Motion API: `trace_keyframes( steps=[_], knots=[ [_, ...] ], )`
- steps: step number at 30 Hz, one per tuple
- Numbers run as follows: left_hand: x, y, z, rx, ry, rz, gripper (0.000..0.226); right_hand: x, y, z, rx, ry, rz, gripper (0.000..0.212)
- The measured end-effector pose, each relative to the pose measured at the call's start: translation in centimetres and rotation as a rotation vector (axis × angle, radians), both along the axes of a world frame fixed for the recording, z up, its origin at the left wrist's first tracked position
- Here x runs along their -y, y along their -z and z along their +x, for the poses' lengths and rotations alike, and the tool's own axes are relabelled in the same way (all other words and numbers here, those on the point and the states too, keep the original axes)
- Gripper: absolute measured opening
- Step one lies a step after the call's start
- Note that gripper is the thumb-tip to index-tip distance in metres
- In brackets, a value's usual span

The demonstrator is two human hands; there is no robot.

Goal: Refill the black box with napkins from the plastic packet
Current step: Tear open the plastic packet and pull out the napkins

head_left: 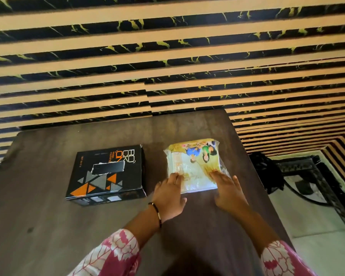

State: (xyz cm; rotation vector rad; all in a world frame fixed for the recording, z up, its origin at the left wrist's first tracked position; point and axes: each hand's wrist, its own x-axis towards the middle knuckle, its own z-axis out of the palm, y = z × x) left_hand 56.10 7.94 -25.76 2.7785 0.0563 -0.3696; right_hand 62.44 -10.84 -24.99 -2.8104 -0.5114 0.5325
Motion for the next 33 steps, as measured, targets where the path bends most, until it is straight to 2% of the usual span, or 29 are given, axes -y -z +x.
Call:
trace_keyframes(
  steps=[9,14,17,19,24,33],
  knots=[
    [-0.3,0.8,-8.0,-0.029,0.096,-0.105,0.064,2.1,0.0,-8.6,-0.051,0.021,0.092,0.069],
    [0.8,-0.7,-8.1,0.039,0.047,-0.056,0.076,0.3,-1.5,-9.3,0.157,-0.01,0.073,0.065],
    [1.7,-0.7,-6.6,0.12,0.072,0.029,0.086,-1.6,-2.1,-8.5,0.067,-0.037,0.04,0.064],
    [2.3,-0.1,-5.5,0.066,0.118,0.04,0.086,-2.4,-1.6,-7.9,0.028,-0.033,-0.049,0.06],
    [3.2,0.7,-4.8,-0.019,0.123,0.083,0.08,-3.5,-2.0,-7.0,0.108,0.088,-0.116,0.042],
    [3.1,0.5,-5.3,0.03,0.148,0.137,0.077,-4.2,-2.4,-4.7,-0.093,0.386,-0.048,0.027]
  ],
)
